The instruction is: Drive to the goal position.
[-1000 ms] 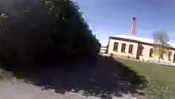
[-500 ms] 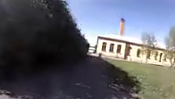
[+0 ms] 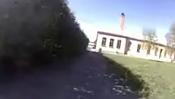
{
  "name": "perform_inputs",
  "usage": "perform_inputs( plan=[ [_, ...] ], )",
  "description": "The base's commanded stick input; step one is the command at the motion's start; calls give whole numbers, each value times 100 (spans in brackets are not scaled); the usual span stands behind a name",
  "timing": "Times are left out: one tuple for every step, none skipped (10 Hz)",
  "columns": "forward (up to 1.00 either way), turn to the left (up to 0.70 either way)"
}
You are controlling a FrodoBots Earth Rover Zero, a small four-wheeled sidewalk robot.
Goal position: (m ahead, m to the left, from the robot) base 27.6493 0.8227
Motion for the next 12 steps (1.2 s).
perform_inputs(
  plan=[
    [70,8],
    [70,28],
    [70,35],
    [70,17],
    [70,0],
    [70,0],
    [70,0],
    [70,0],
    [70,0],
    [70,0],
    [70,0],
    [70,0]
  ],
)
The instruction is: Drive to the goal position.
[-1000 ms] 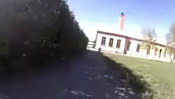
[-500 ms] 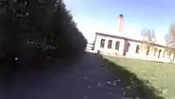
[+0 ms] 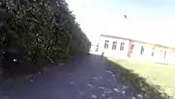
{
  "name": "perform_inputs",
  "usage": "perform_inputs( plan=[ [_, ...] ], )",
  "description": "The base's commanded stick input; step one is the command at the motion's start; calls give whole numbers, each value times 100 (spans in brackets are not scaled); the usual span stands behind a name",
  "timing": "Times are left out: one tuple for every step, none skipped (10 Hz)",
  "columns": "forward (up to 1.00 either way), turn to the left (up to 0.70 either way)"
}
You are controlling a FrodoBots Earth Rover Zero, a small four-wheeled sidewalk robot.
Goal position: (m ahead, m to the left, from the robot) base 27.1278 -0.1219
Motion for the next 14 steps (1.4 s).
perform_inputs(
  plan=[
    [70,0],
    [70,0],
    [70,0],
    [70,0],
    [70,0],
    [70,0],
    [70,0],
    [70,0],
    [70,0],
    [70,0],
    [70,0],
    [78,0],
    [85,0],
    [85,0]
  ],
)
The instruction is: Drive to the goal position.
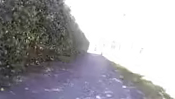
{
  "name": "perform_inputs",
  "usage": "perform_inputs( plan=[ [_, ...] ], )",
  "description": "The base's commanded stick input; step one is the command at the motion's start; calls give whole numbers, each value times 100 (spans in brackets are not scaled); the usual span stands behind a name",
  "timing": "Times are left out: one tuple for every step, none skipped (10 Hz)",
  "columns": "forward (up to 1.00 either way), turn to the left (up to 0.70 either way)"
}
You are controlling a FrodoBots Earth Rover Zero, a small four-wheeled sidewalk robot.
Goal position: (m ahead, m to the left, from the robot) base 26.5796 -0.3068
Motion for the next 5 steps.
perform_inputs(
  plan=[
    [85,0],
    [85,0],
    [85,0],
    [85,0],
    [85,0]
  ],
)
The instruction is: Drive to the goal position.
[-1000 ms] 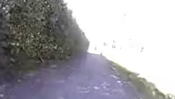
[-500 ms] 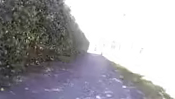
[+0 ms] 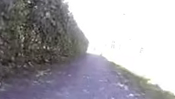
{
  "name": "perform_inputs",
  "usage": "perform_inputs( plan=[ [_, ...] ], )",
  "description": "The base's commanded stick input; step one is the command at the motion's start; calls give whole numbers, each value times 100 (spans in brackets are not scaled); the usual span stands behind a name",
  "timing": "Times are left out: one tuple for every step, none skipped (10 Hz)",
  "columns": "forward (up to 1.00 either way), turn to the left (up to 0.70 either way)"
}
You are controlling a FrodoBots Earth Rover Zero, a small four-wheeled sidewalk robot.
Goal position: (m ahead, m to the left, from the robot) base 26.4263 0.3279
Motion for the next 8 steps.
perform_inputs(
  plan=[
    [85,0],
    [85,0],
    [99,0],
    [100,0],
    [100,0],
    [100,0],
    [100,-30],
    [100,-38]
  ],
)
